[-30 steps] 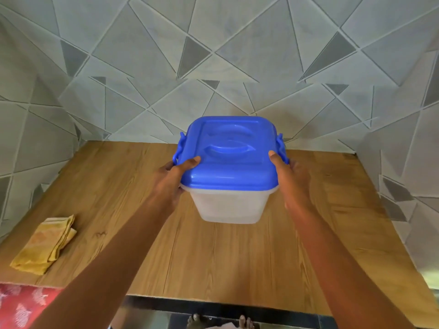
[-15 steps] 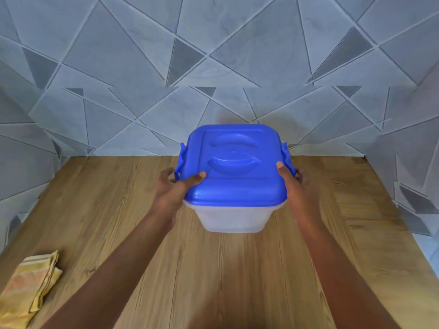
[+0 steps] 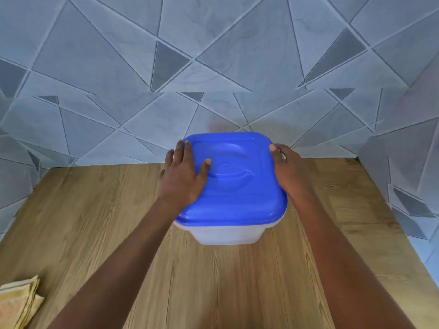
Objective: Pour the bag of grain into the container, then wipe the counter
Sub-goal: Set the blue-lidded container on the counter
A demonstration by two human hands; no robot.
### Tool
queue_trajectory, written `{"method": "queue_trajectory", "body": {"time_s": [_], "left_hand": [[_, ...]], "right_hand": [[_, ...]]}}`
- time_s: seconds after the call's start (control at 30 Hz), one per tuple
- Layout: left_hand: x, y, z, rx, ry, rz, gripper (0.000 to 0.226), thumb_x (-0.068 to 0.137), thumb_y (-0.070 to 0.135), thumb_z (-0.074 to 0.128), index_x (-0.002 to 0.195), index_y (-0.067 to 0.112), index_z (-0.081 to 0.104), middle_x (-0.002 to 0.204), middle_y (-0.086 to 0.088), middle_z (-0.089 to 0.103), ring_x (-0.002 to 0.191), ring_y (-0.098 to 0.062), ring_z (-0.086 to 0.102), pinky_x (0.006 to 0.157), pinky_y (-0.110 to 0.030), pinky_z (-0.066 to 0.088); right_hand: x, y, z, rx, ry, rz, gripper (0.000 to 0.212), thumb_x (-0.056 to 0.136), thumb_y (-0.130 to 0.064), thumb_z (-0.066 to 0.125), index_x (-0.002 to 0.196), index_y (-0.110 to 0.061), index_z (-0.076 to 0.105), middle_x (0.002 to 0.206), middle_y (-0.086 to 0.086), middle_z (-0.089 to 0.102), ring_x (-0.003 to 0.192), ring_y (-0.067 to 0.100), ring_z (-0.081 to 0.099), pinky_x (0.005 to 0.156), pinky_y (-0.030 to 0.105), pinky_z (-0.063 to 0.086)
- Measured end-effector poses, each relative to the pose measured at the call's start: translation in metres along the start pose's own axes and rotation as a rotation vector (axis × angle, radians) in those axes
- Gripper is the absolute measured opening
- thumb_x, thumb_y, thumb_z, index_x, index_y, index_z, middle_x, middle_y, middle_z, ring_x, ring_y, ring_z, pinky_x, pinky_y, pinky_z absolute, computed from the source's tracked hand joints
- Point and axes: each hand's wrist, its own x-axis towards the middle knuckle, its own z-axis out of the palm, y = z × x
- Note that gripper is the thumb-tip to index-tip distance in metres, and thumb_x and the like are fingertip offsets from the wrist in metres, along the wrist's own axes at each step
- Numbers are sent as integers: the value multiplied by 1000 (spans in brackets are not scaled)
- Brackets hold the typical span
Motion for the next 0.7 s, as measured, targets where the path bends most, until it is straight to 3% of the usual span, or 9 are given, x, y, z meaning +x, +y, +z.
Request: {"method": "queue_trajectory", "body": {"time_s": [0.2,0.3,0.4,0.53,0.7], "left_hand": [[0,2,1,47,-37,-6,77,101,61,28,161,19,4,170,2,0,156,-25,2,118,-56,29],[1,2,1,66,-44,-15,77,101,60,27,160,17,2,170,0,-1,156,-27,2,119,-57,28],[1,5,2,89,-55,-32,77,101,60,24,160,17,0,170,0,-2,156,-27,2,119,-55,27],[1,8,3,100,-52,-35,78,101,61,23,160,16,0,170,-1,-1,156,-28,3,119,-54,27],[0,6,5,75,-43,-40,77,102,60,25,160,16,2,170,-2,1,156,-28,4,119,-53,28]], "right_hand": [[8,6,-4,-106,-15,-2,34,106,-33,38,112,-12,65,108,7,68,94,25,62,72,32,44],[10,7,-6,-139,-32,-11,32,106,-30,38,112,-9,62,101,5,65,84,22,59,57,25,37],[9,7,-7,-150,-35,-18,31,107,-29,39,114,-10,62,101,4,62,83,21,57,54,21,33],[13,5,-11,-234,-17,-60,26,107,-24,39,96,-10,58,88,6,58,66,12,50,52,20,29],[9,1,-12,-238,-24,-65,26,107,-23,39,91,-10,55,72,-3,51,64,9,50,51,21,29]]}}
